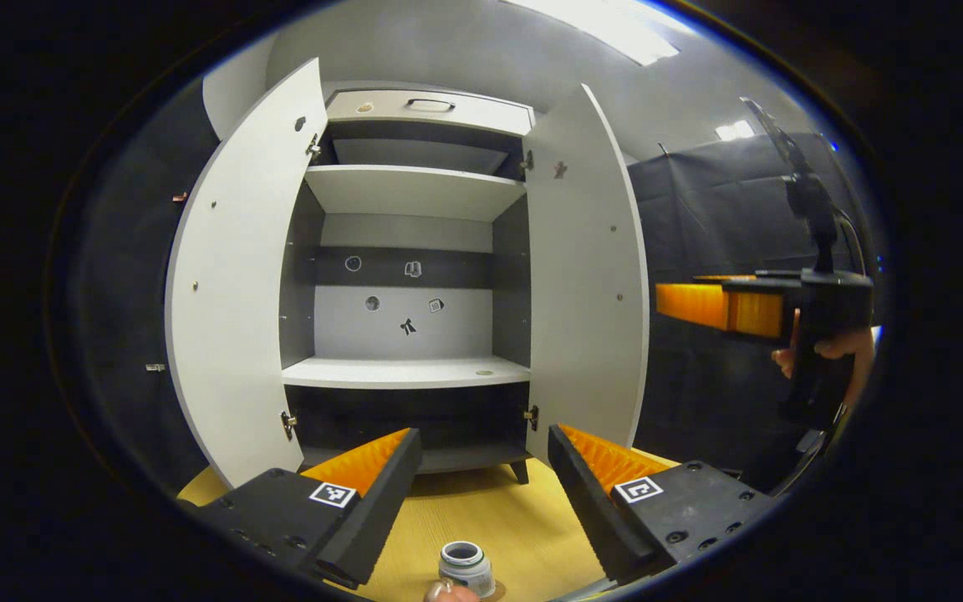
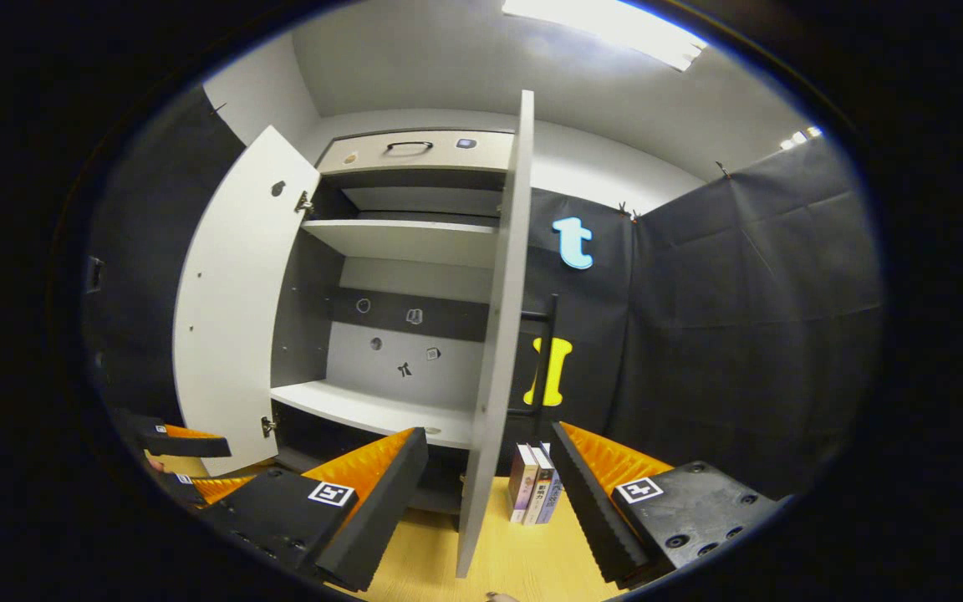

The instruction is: Grasp the bottle in the cabinet with the left hand and place it on the coaster, then close the right door with the right hand and the left door with the left hand.

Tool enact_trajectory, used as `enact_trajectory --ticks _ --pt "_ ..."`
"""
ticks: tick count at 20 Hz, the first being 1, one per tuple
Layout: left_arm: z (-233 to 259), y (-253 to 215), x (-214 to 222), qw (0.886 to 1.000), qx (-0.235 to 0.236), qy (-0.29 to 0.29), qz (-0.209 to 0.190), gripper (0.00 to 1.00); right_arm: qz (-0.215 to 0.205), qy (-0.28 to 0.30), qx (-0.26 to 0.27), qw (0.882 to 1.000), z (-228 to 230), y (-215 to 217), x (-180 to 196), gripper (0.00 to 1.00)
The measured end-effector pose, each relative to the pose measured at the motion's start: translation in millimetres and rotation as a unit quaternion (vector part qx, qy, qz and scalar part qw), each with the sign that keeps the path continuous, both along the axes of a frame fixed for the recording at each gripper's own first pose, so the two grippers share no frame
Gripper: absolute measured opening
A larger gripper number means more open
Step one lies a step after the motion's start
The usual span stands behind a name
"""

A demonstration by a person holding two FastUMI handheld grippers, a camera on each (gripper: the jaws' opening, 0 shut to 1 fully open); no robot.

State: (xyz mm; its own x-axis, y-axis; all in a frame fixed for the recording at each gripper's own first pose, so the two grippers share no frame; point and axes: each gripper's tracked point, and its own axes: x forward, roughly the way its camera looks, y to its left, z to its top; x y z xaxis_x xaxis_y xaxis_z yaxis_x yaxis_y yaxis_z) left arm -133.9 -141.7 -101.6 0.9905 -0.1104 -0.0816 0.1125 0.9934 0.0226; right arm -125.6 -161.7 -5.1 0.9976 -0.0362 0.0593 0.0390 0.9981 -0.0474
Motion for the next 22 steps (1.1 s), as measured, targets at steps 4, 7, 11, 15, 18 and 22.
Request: enact_trajectory --ticks 4,7,11,15,18,22 --pt "42 24 7 1.0 0.004 -0.015 0.012 0.96 -0.046 0.004 0.011 0.999 8 -48 27 0.97" --pt "71 48 13 0.999 0.011 -0.03 0.036 0.96 -0.035 -0.01 0.038 0.999 22 -57 47 0.97" --pt "100 82 12 0.997 -0.014 -0.045 0.066 0.96 0.003 -0.005 0.072 0.997 22 -47 68 0.94" --pt "99 141 -4 0.991 0.0 -0.031 0.129 0.96 0.024 -0.003 0.076 0.997 24 -37 74 0.96" --pt "93 182 -19 0.984 0.02 -0.016 0.176 0.97 0.058 0.002 0.078 0.995 23 -9 76 0.96" --pt "95 219 -32 0.977 0.03 -0.02 0.211 0.95 0.106 0.007 0.089 0.99 22 44 88 0.96"
